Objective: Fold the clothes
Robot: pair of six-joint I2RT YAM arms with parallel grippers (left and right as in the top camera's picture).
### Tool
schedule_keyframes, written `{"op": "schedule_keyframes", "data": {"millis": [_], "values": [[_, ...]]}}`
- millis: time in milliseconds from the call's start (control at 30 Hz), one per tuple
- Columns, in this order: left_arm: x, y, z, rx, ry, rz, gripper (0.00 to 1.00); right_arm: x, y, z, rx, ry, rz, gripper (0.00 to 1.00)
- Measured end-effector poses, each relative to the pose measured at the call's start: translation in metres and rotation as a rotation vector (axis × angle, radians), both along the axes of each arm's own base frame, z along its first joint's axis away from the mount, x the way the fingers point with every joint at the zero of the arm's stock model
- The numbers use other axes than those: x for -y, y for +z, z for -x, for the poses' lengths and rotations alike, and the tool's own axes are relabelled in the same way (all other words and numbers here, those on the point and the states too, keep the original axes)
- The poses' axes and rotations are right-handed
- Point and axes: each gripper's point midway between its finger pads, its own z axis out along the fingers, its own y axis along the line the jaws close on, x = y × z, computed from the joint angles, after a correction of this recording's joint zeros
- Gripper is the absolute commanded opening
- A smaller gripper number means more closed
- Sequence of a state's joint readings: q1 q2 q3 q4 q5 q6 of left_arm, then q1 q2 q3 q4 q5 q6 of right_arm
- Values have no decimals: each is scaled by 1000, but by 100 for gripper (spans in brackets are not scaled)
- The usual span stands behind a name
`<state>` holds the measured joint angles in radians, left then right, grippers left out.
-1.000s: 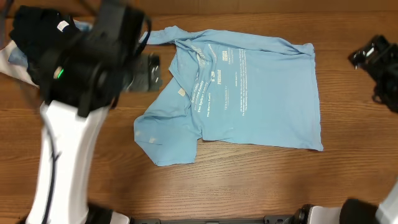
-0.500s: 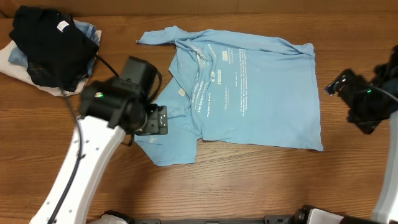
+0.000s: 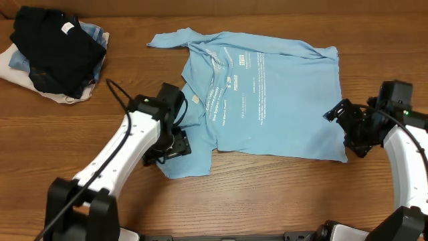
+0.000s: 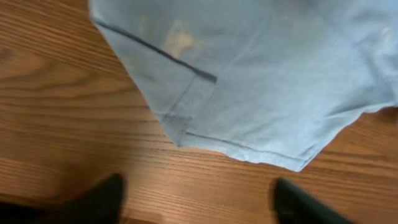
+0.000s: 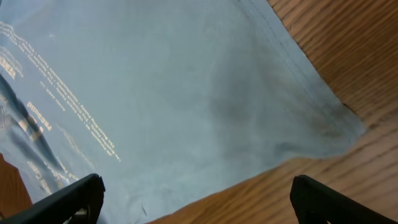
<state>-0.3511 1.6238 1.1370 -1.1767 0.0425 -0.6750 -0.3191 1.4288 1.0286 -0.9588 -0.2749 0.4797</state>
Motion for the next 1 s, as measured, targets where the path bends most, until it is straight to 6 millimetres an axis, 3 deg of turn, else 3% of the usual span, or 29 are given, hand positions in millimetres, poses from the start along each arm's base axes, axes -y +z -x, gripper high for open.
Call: {"op": "schedule_keyframes", "data": {"millis": [67, 133, 233, 533, 1000], "values": [[4, -6, -1, -18, 17, 15, 76, 0, -6, -1, 3, -23, -10, 100], [9, -14, -4, -30, 45, 27, 68, 0, -9, -3, 10, -35, -15, 100], [14, -28, -10, -45, 92, 34, 66, 0, -16, -3, -6, -61, -25, 100], [16, -63, -10, -124, 147, 6, 68, 1, -46, -1, -104, -87, -53, 100], [-9, -70, -18, -127, 207, -30, 63, 2, -48, -5, -96, -87, -50, 100]]}}
